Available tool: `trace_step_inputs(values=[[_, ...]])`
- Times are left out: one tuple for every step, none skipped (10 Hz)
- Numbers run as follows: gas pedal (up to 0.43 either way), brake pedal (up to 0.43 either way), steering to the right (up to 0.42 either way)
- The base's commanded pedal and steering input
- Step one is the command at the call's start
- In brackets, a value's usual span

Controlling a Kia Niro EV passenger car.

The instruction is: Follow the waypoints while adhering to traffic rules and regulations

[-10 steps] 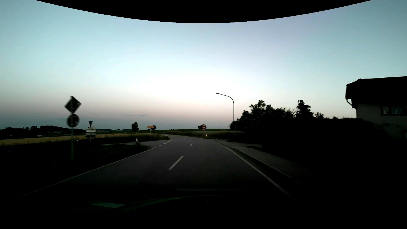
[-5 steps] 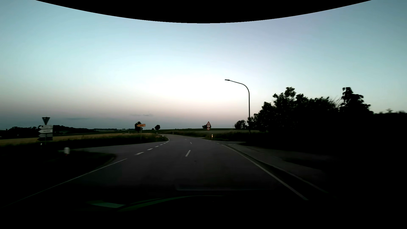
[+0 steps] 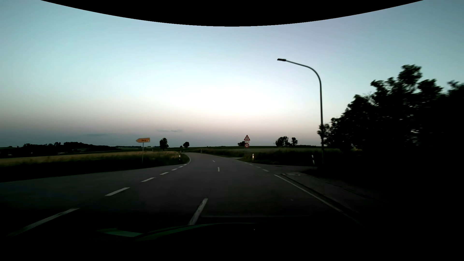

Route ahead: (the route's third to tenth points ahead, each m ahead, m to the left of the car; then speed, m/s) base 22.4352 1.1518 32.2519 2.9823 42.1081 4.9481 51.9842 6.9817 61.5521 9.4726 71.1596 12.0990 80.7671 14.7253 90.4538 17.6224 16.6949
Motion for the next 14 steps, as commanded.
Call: trace_step_inputs(values=[[0.138,0.000,-0.024],[0.157,0.000,-0.023],[0.177,0.000,-0.021],[0.177,0.000,-0.019],[0.197,0.000,-0.017],[0.209,0.000,-0.016],[0.209,0.000,-0.016],[0.209,0.000,-0.016],[0.220,0.000,-0.019],[0.220,0.000,-0.028],[0.228,0.000,-0.037],[0.228,0.000,-0.038],[0.228,0.000,-0.037],[0.240,0.000,-0.037]])
